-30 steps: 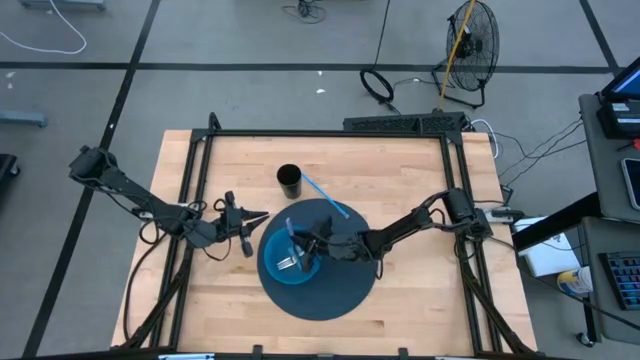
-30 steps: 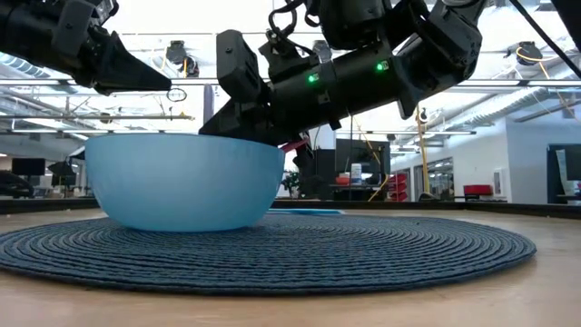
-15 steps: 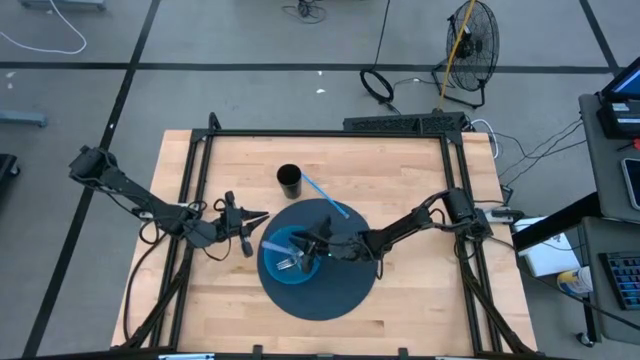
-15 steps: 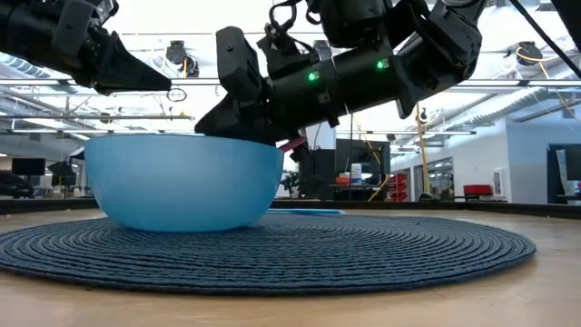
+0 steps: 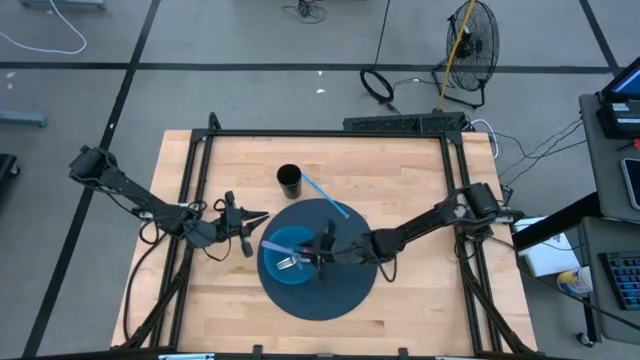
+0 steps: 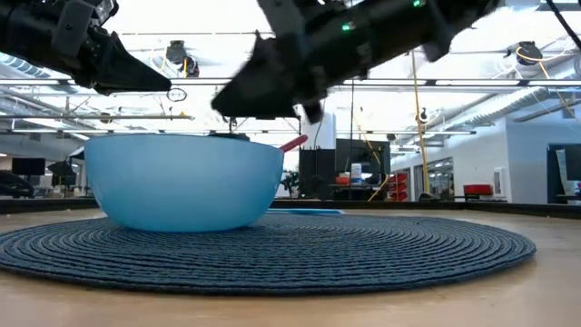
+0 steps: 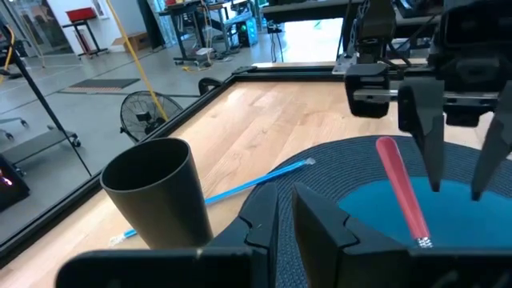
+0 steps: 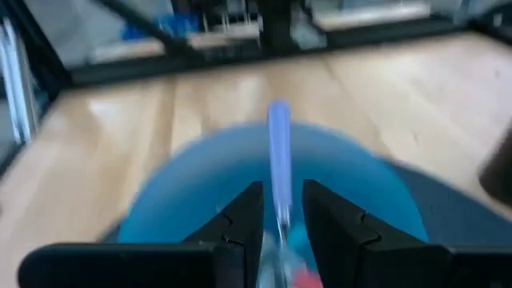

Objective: Pick & Place Utensil
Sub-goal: Adjust the pink fork in the blue bowl on the blue mat

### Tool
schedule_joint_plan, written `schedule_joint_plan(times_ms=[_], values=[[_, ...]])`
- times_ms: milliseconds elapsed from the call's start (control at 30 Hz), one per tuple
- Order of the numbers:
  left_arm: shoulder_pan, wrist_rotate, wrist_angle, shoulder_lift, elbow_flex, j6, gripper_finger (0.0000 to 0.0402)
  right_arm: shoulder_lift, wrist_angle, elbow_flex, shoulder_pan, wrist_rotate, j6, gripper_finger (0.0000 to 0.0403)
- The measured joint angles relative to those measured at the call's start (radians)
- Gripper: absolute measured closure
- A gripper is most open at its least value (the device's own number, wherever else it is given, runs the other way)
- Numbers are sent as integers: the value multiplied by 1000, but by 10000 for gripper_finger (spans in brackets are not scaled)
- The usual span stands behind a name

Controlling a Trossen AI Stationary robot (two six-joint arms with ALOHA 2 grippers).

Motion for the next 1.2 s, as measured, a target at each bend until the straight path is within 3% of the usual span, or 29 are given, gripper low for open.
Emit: schedule_joint_plan(times_ms=[200,367,733,1200], values=[[0,0,-3,0,0,1,355,-76,-286,0,35,3,85,316],[0,0,-3,0,0,3,355,-103,-422,-1,54,18,142,316],[0,0,-7,0,0,3,355,-110,-541,-1,46,109,208,316],[0,2,-34,0,0,-4,355,-110,-514,-1,-38,103,125,316]])
